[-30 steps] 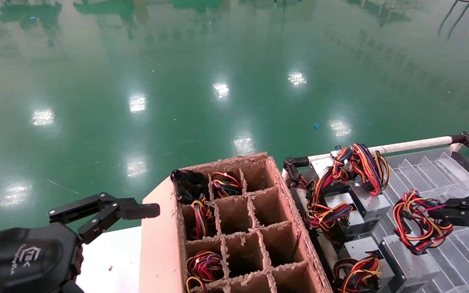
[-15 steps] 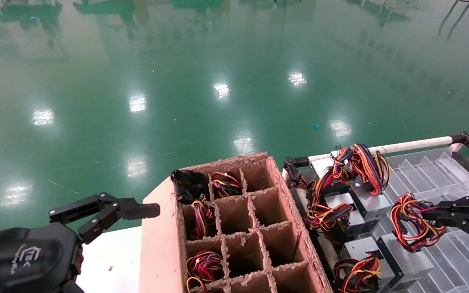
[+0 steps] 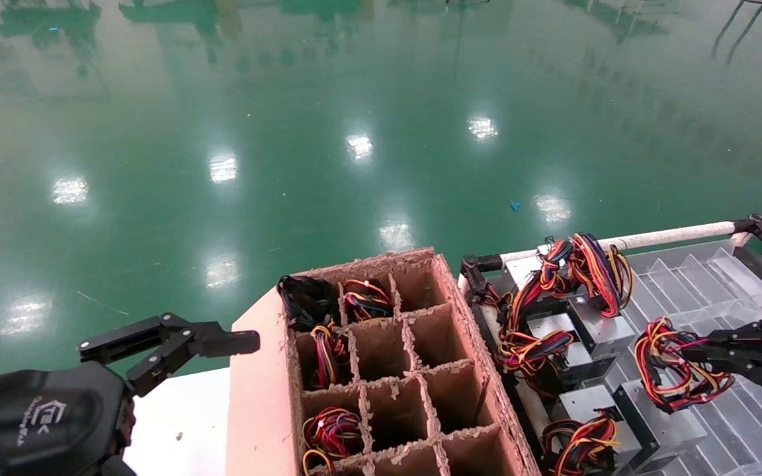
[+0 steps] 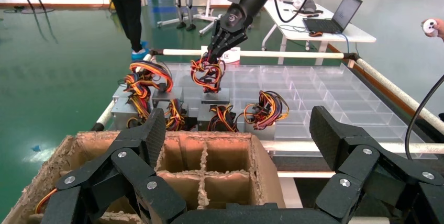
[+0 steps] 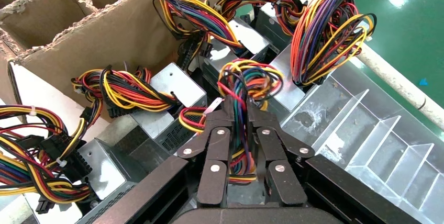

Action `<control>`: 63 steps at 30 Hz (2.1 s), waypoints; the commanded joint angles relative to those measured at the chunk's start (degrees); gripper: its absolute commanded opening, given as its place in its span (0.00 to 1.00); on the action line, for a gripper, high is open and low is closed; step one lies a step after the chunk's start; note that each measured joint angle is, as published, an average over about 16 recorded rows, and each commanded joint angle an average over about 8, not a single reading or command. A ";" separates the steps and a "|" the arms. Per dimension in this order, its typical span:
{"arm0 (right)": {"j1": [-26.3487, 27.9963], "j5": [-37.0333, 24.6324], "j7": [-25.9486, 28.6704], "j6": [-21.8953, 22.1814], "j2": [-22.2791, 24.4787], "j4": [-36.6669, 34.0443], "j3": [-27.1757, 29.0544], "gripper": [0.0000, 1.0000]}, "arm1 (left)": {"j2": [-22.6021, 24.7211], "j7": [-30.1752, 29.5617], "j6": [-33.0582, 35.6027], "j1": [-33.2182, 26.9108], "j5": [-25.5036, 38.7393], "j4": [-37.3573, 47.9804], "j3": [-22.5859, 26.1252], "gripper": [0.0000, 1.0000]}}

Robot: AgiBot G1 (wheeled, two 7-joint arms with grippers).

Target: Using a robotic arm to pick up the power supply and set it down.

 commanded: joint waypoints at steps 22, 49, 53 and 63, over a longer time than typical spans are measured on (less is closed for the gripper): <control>-0.99 6.88 4.96 -0.31 2.88 4.93 3.64 1.00 | 0.00 0.01 -0.01 0.00 -0.01 0.03 0.01 1.00; -23.54 5.73 14.56 1.69 0.28 29.32 32.45 1.00 | -0.01 0.03 -0.01 -0.01 -0.03 0.04 0.02 1.00; -27.06 5.45 16.03 2.01 -0.16 33.12 36.93 1.00 | -0.01 0.03 -0.01 -0.01 -0.03 0.04 0.02 1.00; -34.58 4.83 19.17 2.70 -1.11 41.25 46.52 1.00 | -0.01 0.03 -0.02 -0.01 -0.03 0.04 0.03 1.00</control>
